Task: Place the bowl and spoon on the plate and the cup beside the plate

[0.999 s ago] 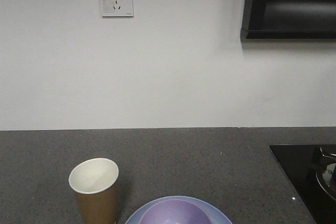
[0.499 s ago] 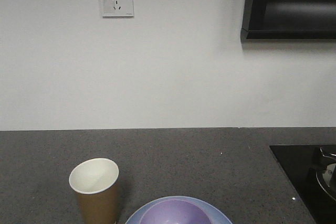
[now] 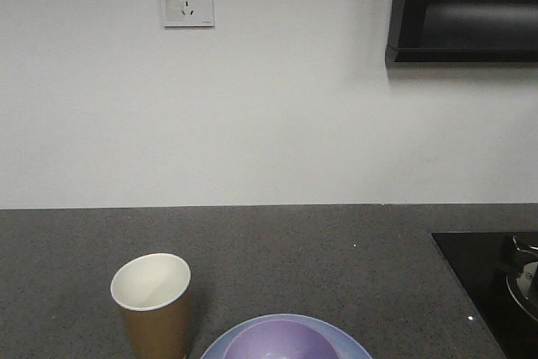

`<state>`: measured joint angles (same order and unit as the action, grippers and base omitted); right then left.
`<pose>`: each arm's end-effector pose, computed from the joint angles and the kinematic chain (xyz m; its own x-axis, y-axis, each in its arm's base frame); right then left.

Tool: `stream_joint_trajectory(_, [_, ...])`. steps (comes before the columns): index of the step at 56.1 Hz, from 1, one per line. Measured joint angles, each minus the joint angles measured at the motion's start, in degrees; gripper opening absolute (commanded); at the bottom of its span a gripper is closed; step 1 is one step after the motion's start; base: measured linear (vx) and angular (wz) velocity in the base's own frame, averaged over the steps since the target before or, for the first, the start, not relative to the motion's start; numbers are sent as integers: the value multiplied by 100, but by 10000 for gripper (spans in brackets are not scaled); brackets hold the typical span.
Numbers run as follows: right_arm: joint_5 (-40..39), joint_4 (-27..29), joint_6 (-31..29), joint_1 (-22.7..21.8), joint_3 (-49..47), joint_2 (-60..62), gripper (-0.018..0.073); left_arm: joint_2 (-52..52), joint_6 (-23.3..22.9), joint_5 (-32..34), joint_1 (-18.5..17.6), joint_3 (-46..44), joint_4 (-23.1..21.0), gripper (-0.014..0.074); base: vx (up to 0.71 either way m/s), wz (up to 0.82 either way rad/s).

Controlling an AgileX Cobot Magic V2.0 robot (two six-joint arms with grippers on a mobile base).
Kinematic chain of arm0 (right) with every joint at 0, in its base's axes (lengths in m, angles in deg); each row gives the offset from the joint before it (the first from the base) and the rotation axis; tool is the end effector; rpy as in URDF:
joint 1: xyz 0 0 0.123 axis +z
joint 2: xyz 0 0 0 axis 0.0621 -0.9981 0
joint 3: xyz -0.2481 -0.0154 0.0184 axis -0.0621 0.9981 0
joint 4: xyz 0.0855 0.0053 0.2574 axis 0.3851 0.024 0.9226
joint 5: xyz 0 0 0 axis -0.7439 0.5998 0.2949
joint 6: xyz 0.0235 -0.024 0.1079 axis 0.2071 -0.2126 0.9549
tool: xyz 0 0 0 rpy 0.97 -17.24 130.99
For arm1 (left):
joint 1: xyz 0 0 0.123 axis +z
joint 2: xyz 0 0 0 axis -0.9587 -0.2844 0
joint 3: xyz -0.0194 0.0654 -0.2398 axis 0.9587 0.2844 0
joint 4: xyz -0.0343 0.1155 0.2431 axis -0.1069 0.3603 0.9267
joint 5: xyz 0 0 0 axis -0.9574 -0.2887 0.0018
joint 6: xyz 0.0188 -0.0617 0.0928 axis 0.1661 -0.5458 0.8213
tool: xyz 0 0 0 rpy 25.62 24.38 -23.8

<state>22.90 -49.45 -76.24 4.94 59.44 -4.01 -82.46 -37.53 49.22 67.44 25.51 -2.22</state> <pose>0.1333 0.0200 0.1933 -0.0446 0.0723 -0.9964 -0.1455 0.9863 0.0781 0.1337 -0.0147 0.1918 -0.0527 0.0823 -0.9952 0.1141 0.9906 0.0758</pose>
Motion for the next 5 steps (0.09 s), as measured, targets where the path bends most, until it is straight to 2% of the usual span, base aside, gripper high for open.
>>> stream_joint_trajectory(5, [0,0,0,0,0,0,-8,0,0,0,0,0,0,-6,0,0])
